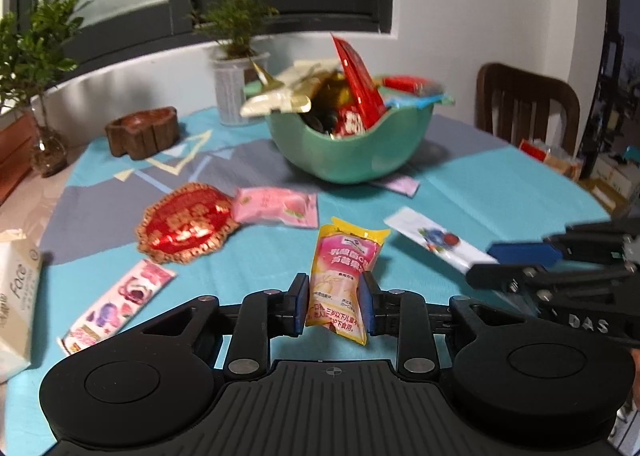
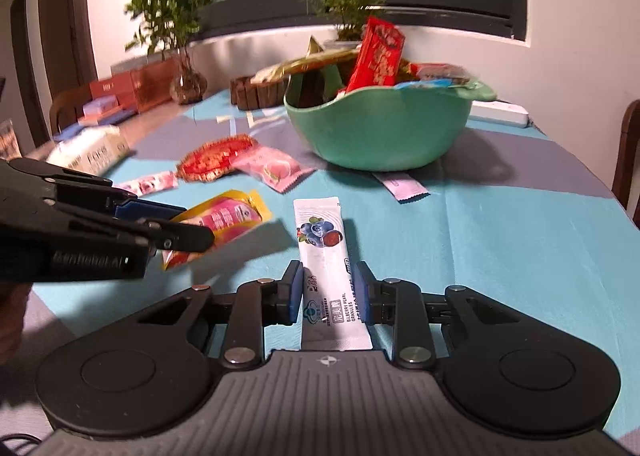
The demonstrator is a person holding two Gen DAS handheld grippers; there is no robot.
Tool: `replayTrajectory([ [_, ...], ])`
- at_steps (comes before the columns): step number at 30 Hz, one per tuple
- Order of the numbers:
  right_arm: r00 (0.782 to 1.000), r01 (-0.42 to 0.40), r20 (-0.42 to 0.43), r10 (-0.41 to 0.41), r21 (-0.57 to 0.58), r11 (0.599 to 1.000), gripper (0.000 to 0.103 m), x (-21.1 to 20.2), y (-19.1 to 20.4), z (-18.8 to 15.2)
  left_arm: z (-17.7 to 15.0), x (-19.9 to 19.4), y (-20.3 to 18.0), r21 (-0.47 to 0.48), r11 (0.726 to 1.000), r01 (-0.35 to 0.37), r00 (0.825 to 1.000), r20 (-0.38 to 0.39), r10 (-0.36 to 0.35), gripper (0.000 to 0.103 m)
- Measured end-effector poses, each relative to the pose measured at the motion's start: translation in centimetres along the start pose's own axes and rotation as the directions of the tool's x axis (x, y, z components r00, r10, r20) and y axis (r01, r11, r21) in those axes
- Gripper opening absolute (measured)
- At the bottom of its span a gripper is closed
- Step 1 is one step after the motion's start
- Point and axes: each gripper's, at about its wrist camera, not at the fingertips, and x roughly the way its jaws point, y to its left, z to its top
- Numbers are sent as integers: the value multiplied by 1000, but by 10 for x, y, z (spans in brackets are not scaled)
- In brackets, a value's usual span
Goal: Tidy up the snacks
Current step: 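Grasp the yellow-pink pouch with the left tool while the right tool grasps the white-blue stick packet, then carry both packets into the green bowl and open both tools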
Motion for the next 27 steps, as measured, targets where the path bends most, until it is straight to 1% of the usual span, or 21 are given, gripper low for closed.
replayTrajectory([
  [4, 999, -29, 22, 28, 31, 999, 32, -19, 0, -4, 6, -14, 2, -9, 1000, 10, 999, 40, -10, 90],
  [8, 998, -47, 49, 45, 34, 998, 32, -35, 2, 0, 15, -23, 4, -15, 1000, 7, 998, 63, -6, 90],
  [12, 994, -69, 91, 65, 48, 996, 32, -49, -2, 18, 31, -29, 9, -28, 1000, 10, 998, 65, -8, 90],
  [15, 988, -83, 135, 73, 73, 994, 32, -54, -9, 38, 51, -29, 13, -25, 1000, -11, 996, 89, 13, 90],
  [18, 984, -77, 169, 60, 97, 992, 32, -51, -19, 61, 77, -19, 17, -35, 999, -29, 993, 114, 33, 90],
  [20, 982, -61, 184, 39, 114, 992, 32, -43, -26, 76, 94, -9, 18, -43, 999, -20, 990, 138, 26, 90],
  [23, 980, -20, 199, -11, 151, 988, 32, -26, -38, 99, 114, 12, 13, -52, 999, 13, 988, 155, -4, 90],
  [25, 978, -12, 205, -29, 194, 981, 33, -12, -46, 112, 123, 30, 10, -64, 996, 59, 987, 153, -48, 90],
  [27, 976, -5, 212, -45, 230, 973, 33, 2, -53, 124, 128, 49, 6, -77, 994, 82, 987, 143, -71, 91],
])
